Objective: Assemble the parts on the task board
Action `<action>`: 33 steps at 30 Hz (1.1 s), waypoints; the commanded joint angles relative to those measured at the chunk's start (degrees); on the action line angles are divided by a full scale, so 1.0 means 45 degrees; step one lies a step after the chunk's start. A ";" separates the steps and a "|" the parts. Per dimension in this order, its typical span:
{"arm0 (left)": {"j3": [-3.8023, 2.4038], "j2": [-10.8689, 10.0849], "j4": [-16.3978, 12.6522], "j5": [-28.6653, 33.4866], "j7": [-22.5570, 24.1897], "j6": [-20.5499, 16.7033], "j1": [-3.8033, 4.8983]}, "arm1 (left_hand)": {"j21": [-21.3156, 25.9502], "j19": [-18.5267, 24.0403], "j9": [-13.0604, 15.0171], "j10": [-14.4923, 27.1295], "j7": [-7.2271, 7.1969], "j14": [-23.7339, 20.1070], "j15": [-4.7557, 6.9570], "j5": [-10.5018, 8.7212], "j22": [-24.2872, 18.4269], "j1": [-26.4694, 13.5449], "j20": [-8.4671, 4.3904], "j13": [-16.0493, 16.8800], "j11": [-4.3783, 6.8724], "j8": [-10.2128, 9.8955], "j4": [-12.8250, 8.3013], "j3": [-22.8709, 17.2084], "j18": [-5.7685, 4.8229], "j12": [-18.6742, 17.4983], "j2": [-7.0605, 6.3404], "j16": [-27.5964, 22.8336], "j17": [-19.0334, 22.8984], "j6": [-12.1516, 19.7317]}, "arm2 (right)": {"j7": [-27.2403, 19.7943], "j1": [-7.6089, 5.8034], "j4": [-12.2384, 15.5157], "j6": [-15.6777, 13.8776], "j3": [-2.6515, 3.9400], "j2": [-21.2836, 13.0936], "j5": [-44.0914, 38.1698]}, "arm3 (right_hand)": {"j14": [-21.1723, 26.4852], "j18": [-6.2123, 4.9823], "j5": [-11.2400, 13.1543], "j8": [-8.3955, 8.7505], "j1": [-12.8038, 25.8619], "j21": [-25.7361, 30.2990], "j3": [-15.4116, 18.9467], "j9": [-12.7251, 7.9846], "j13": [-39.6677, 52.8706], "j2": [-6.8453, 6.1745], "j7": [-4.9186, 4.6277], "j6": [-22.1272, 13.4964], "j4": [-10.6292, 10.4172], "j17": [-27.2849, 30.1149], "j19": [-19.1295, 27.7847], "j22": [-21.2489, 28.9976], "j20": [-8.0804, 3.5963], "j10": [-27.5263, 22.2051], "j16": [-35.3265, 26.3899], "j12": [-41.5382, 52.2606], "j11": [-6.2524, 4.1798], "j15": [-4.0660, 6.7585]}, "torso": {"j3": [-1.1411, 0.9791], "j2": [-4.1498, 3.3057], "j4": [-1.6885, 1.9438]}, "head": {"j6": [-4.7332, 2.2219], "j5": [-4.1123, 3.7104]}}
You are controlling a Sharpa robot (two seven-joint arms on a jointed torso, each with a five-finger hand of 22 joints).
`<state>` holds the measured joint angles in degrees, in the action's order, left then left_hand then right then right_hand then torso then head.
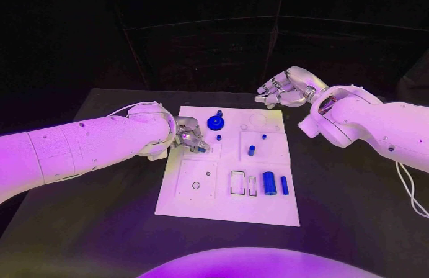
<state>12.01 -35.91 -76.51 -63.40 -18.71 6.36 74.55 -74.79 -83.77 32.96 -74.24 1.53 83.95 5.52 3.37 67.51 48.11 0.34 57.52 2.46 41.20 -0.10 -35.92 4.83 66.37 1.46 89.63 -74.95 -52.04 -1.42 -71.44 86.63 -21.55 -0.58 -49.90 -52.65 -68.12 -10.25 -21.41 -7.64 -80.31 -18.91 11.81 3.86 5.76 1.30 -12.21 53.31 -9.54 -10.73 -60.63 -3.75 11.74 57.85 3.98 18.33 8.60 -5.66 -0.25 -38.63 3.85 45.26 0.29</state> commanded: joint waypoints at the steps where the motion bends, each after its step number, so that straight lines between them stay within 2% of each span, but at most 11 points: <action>1: 0.0040 0.0010 0.0058 -0.0114 -0.0074 0.0291 -0.0024 | -0.0086 -0.0134 0.0003 -0.0155 -0.0019 0.1345 0.0096 -0.0041 0.0032 -0.0141 -0.0014 0.0078 0.0011 -0.0054 0.0090 -0.0015 -0.0105 0.0124 0.0015 0.0082 -0.3344 -0.0109 | -0.0306 -0.0026 -0.0003 0.0123 0.0009 0.0018 0.0210 | -0.0078 -0.0074 0.0002 0.0099 0.0059 0.0112 0.0034 -0.0018 -0.0102 0.0117 -0.0017 0.0064 0.0070 0.0093 -0.0106 0.0019 -0.0008 0.0080 -0.0059 -0.0111 0.0015 -0.0021 | 0.0001 -0.0008 -0.0005 | 0.0011 0.0001; 10: 0.0037 0.0018 0.0093 -0.0039 -0.0057 0.0257 0.0022 | -0.0141 -0.0164 -0.0025 -0.0367 -0.0097 0.1345 0.0142 -0.0032 0.0124 -0.0183 -0.0046 0.0372 0.0077 -0.0065 0.0043 -0.0289 -0.0118 0.0354 0.0302 0.0082 -0.3344 -0.0271 | -0.0309 -0.0026 -0.0026 0.0116 0.0009 0.0047 0.0228 | -0.0068 -0.0067 -0.0008 0.0183 0.0102 0.0310 0.0092 -0.0023 -0.0306 0.0117 -0.0052 0.0051 0.0107 0.0293 -0.0159 0.0022 0.0012 0.0104 -0.0083 -0.0246 0.0049 -0.0050 | 0.0000 -0.0008 -0.0003 | 0.0033 -0.0018; 19: 0.0034 0.0088 0.0171 0.0083 -0.0054 0.0380 0.0094 | -0.0150 -0.0166 -0.0083 -0.0451 -0.0125 0.1345 0.0175 -0.0021 0.0175 0.0028 -0.0085 0.0441 0.0112 -0.0145 -0.0575 -0.1106 -0.0125 0.0352 0.0477 0.0082 -0.3344 -0.0377 | -0.0291 -0.0026 -0.0042 0.0132 0.0009 0.0077 0.0231 | -0.0027 -0.0064 -0.0023 0.0233 0.0121 0.0435 0.0121 -0.0024 -0.0410 0.0123 -0.0079 0.0031 0.0136 0.0415 -0.0171 0.0022 0.0033 0.0080 -0.0090 -0.0335 0.0077 -0.0076 | -0.0001 -0.0002 -0.0001 | 0.0062 -0.0033; 22: 0.0034 0.0108 0.0195 0.0124 -0.0053 0.0413 0.0104 | -0.0157 -0.0168 -0.0095 -0.0475 -0.0126 0.1345 0.0174 -0.0016 0.0191 0.0033 -0.0083 0.0467 0.0114 -0.0157 -0.0630 -0.1230 -0.0128 0.0361 0.0525 0.0082 -0.3344 -0.0408 | -0.0288 -0.0026 -0.0050 0.0142 0.0009 0.0085 0.0232 | -0.0019 -0.0064 -0.0037 0.0241 0.0121 0.0459 0.0124 -0.0024 -0.0426 0.0125 -0.0082 0.0028 0.0144 0.0439 -0.0173 0.0022 0.0037 0.0076 -0.0090 -0.0351 0.0081 -0.0080 | 0.0003 0.0003 0.0003 | 0.0061 -0.0031; 33: 0.0034 0.0172 0.0289 0.0161 -0.0042 0.0406 0.0157 | -0.0309 -0.0228 -0.0232 -0.0697 -0.0135 0.1345 0.0166 -0.0038 0.0435 -0.0460 -0.0074 0.0702 0.0115 -0.0250 -0.0408 -0.1467 -0.0172 0.0499 0.0770 0.0082 -0.3344 -0.0693 | -0.0277 -0.0026 -0.0070 0.0177 0.0008 0.0113 0.0233 | 0.0009 -0.0063 -0.0099 0.0270 0.0131 0.0542 0.0135 -0.0023 -0.0465 0.0138 -0.0096 0.0019 0.0164 0.0518 -0.0178 0.0021 0.0051 0.0061 -0.0089 -0.0404 0.0096 -0.0096 | 0.0002 -0.0004 0.0000 | 0.0061 -0.0033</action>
<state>12.12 -35.13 -75.35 -62.76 -18.70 7.49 75.15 -75.91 -83.92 31.97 -77.01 1.20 83.95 5.94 3.13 69.42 45.91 0.18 60.59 3.14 40.21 -0.81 -40.67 4.84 68.33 4.16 89.63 -74.93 -54.62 -2.15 -71.44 86.30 -21.13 -0.58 -49.44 -51.79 -68.18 -10.24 -21.65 -6.81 -80.07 -16.65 12.28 3.82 3.75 1.54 -12.21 53.29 -9.07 -8.46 -61.23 -3.73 11.96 58.05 3.78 16.78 8.80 -5.73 -0.25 -38.63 3.86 45.54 0.12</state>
